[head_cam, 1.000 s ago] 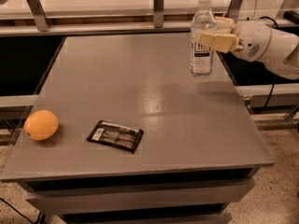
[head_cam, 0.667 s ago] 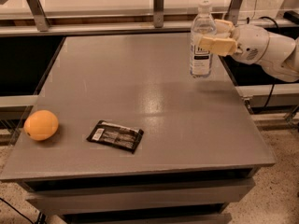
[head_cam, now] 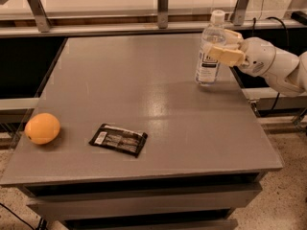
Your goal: Place blue plastic bottle upright
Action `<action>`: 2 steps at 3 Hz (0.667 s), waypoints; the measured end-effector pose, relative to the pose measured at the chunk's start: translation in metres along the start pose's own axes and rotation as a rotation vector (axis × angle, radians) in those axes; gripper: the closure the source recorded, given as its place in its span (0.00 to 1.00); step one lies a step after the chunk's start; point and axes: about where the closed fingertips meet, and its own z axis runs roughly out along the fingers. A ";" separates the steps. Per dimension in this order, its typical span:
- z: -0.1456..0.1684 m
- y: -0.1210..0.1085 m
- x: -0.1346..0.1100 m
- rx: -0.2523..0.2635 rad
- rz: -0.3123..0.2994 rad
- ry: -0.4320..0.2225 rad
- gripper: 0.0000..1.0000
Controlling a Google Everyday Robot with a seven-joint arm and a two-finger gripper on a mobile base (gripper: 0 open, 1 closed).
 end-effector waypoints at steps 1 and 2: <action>-0.006 -0.002 0.006 -0.004 0.009 -0.019 0.82; -0.010 -0.002 0.013 -0.012 0.017 -0.006 0.59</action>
Offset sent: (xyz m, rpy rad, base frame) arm 0.0043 -0.0168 -0.0276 -0.0074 0.0259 0.0150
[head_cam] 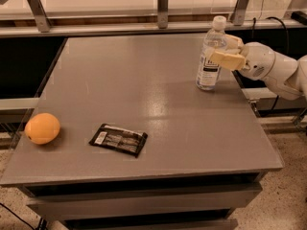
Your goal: Place blue plastic bottle upright
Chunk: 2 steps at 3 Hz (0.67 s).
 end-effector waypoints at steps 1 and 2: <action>-0.006 -0.001 0.008 0.001 0.009 0.002 0.36; -0.010 -0.002 0.012 0.002 0.018 -0.003 0.12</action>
Offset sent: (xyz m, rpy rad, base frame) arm 0.0023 -0.0164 -0.0226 0.0150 0.0282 -0.0058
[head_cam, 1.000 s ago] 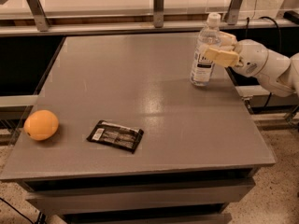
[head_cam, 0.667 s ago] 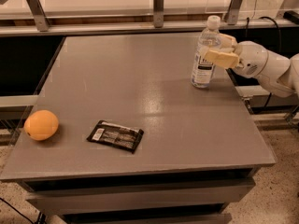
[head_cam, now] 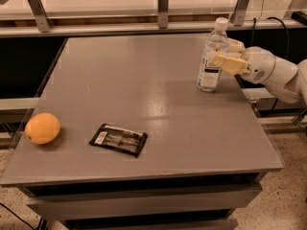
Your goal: Place blue plastic bottle upright
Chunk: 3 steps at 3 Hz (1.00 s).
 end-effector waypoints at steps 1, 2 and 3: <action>-0.002 -0.001 0.002 0.000 0.006 0.007 0.00; -0.002 -0.002 -0.003 -0.002 -0.007 0.060 0.00; 0.004 -0.002 -0.014 -0.013 -0.044 0.223 0.00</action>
Offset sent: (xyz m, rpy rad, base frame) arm 0.0019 -0.0147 0.0067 -0.1422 0.0114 -0.0276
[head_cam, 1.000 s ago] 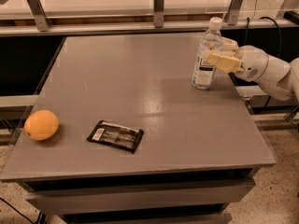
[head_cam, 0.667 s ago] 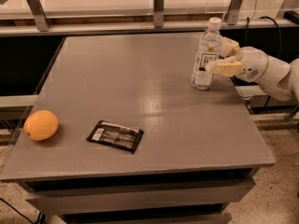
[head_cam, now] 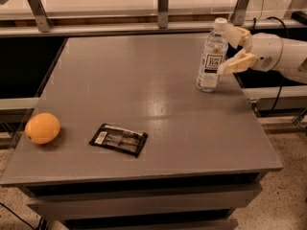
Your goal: Place blue plastic bottle upright
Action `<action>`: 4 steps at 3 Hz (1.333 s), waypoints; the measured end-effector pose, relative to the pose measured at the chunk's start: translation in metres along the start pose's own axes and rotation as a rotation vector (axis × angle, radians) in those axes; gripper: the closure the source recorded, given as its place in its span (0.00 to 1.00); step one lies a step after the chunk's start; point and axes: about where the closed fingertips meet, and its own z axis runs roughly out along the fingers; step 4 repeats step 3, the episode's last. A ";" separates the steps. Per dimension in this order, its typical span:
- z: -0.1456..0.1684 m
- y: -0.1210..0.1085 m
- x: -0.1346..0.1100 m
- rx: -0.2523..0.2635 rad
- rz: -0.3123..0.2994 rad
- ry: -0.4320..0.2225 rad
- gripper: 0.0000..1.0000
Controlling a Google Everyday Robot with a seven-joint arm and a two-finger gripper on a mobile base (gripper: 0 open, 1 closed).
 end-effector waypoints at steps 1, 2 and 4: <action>0.002 0.000 -0.005 -0.012 -0.041 0.232 0.00; 0.003 0.003 -0.014 -0.032 -0.099 0.434 0.00; 0.002 0.002 -0.010 -0.033 -0.099 0.455 0.00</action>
Offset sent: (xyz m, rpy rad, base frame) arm -0.0097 -0.0132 0.0362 -0.7331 -0.0103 -0.0527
